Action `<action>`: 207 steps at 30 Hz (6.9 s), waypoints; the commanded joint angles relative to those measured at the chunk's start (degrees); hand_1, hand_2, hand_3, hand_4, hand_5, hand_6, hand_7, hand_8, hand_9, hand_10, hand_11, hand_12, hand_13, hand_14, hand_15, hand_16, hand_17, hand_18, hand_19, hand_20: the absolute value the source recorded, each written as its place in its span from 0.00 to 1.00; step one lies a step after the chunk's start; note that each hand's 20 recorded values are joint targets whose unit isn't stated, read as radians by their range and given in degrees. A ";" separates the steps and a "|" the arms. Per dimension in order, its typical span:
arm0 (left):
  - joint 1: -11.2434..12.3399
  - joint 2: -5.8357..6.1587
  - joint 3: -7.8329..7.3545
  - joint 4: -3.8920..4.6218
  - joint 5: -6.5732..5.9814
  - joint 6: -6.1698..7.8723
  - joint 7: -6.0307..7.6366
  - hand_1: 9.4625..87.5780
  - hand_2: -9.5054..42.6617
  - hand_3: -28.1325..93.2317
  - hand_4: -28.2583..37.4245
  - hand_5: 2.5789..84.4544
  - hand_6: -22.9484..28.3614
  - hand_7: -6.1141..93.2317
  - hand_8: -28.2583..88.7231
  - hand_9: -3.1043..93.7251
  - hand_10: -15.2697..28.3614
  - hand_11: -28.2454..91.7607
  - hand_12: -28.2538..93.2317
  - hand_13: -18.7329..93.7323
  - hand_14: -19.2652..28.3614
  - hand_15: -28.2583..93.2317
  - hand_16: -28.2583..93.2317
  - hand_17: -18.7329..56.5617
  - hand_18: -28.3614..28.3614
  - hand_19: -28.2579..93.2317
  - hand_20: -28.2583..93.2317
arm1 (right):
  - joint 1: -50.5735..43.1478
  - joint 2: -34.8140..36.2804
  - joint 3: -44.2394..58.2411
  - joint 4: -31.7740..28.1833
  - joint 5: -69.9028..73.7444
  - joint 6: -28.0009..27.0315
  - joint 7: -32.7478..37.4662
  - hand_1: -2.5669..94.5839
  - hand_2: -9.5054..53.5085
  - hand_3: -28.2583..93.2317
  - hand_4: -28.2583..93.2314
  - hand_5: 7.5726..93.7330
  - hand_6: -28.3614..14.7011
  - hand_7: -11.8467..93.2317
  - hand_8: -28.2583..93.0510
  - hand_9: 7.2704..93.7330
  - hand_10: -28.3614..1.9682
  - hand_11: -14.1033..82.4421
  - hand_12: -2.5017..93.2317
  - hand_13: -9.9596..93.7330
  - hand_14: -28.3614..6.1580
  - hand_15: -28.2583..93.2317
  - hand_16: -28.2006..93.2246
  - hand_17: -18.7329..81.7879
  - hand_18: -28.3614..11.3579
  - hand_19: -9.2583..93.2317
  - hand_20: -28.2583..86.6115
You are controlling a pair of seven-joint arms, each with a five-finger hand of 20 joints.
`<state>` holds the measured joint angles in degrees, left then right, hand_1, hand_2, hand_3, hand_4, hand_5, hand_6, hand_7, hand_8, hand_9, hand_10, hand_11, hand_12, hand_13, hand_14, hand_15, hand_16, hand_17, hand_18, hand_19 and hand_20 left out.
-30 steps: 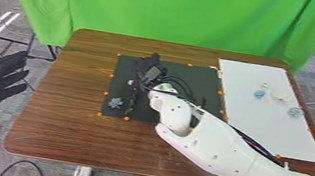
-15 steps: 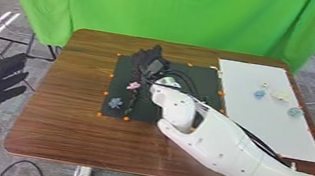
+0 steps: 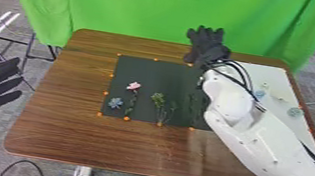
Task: Arrange flowers
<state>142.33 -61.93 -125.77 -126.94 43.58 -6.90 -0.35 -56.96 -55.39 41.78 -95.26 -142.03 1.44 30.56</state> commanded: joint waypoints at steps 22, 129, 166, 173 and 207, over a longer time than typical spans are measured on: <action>1.35 -0.75 -0.47 -0.13 0.15 -0.25 0.06 0.18 0.06 0.79 0.00 0.22 0.46 0.22 0.17 0.19 0.53 0.28 0.43 0.27 0.63 0.30 0.33 0.07 0.81 0.49 0.31 | -31.69 17.84 28.94 -0.06 5.82 -6.19 13.61 0.31 0.00 0.95 0.00 0.26 0.46 0.38 0.14 0.28 0.40 0.38 0.30 0.46 0.54 0.58 0.41 0.30 0.23 0.75 0.63; 0.15 0.68 1.26 0.37 -0.36 0.05 -1.36 0.18 0.09 0.79 0.00 0.22 0.46 0.23 0.17 0.20 0.54 0.29 0.42 0.27 0.63 0.30 0.32 0.07 0.81 0.50 0.31 | 3.91 -4.65 -11.54 5.41 3.87 -9.05 -15.91 0.39 0.00 0.91 0.00 0.61 0.72 0.54 0.21 0.77 0.69 0.46 0.40 0.75 0.72 0.76 0.49 0.39 0.22 0.82 0.73; 0.39 0.33 1.14 0.29 -0.32 0.27 -1.14 0.18 0.10 0.79 0.00 0.22 0.46 0.23 0.17 0.20 0.54 0.29 0.42 0.27 0.63 0.30 0.32 0.07 0.81 0.50 0.31 | 1.32 -4.33 -4.30 1.12 4.59 -12.88 -13.98 0.28 0.00 0.92 0.00 0.51 0.67 0.49 0.08 0.59 0.61 0.54 0.32 0.67 0.68 0.79 0.48 0.35 0.20 0.81 0.74; 0.65 -0.09 1.12 0.13 -0.31 0.24 -1.06 0.18 0.10 0.79 0.00 0.22 0.46 0.23 0.17 0.20 0.54 0.29 0.42 0.27 0.63 0.31 0.32 0.07 0.81 0.50 0.31 | -1.63 -0.37 2.82 -2.95 10.89 -10.52 -11.83 0.24 0.00 0.92 0.00 0.43 0.61 0.46 0.10 0.49 0.55 0.56 0.33 0.60 0.59 0.81 0.48 0.33 0.19 0.81 0.74; 0.47 0.28 1.50 0.25 -0.36 0.12 -1.37 0.18 0.11 0.79 0.00 0.22 0.46 0.22 0.17 0.20 0.54 0.29 0.42 0.27 0.63 0.31 0.32 0.07 0.81 0.50 0.31 | 2.78 -5.82 -2.06 6.49 13.91 -19.77 -21.59 0.23 0.55 1.00 0.35 0.38 0.61 0.30 0.12 0.45 0.74 0.24 0.16 0.54 0.48 0.86 0.47 0.30 0.19 0.82 0.77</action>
<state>142.46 -61.85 -124.30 -126.64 43.48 -6.89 -1.32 -55.59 -59.70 40.72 -89.05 -125.62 -16.61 10.66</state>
